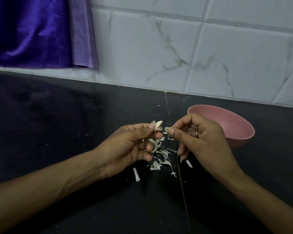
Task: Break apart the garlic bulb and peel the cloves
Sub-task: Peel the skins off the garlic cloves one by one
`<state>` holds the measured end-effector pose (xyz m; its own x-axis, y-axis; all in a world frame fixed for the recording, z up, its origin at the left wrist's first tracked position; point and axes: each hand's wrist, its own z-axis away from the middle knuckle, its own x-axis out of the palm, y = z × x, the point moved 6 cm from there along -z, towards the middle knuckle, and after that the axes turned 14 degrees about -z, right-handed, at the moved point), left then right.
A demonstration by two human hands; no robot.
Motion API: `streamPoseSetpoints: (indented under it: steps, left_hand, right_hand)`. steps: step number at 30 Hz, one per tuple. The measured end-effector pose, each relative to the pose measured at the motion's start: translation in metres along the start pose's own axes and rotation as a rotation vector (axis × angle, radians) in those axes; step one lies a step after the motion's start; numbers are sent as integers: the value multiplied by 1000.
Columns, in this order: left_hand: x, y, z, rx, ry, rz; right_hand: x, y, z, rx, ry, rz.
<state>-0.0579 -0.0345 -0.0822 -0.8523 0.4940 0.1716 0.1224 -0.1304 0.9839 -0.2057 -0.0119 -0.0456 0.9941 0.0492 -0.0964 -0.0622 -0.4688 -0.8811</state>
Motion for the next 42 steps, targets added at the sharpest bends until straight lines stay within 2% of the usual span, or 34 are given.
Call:
streamPoseSetpoints:
  steps: [6, 11, 14, 19, 29, 35, 42]
  left_hand:
    - [1, 0, 0, 5, -9, -3]
    - [1, -1, 0, 8, -21, -14]
    - [0, 0, 0, 14, -25, -18]
    - [0, 0, 0, 34, -11, -32]
    - [0, 2, 4, 111, 11, -227]
    - [0, 12, 11, 220, 101, -405]
    - [-10, 22, 16, 467, 290, -633]
  right_hand:
    - [0, 1, 0, 13, 2, 2]
    - [4, 7, -2, 54, -55, -71]
    - [6, 5, -2, 17, -85, -39]
    - [1, 2, -1, 17, -14, -11]
    - [1, 0, 0, 58, -4, -102]
    - [0, 2, 1, 55, 24, -93]
    - [5, 0, 2, 55, -4, -62]
